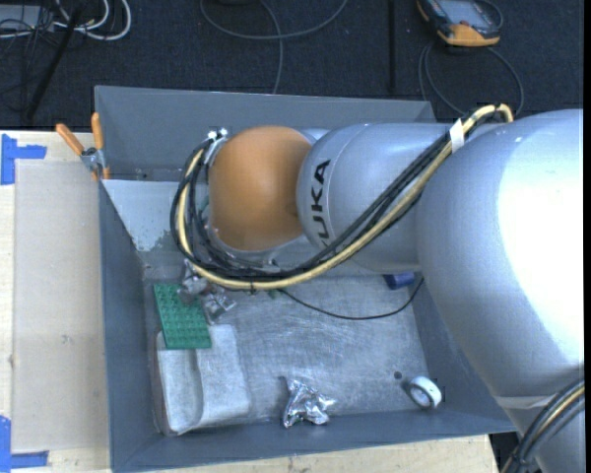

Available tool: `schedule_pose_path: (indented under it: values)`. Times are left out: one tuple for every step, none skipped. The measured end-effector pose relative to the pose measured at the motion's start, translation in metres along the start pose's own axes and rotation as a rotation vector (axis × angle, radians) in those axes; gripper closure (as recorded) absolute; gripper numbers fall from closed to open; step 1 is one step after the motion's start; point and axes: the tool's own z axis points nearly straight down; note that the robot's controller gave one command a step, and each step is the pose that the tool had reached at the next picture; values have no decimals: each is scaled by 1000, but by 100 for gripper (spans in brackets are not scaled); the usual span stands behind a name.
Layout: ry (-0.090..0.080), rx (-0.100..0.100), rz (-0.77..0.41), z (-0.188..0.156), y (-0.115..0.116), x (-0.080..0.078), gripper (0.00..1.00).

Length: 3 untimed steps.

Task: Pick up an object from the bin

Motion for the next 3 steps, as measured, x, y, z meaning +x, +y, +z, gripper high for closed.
schedule_pose_path:
  values:
    - [21,-6,-1,7,2,6,0]
    - [45,-5,-51,16,9,-21,0]
    - [17,-3,-47,10,9,-27,100]
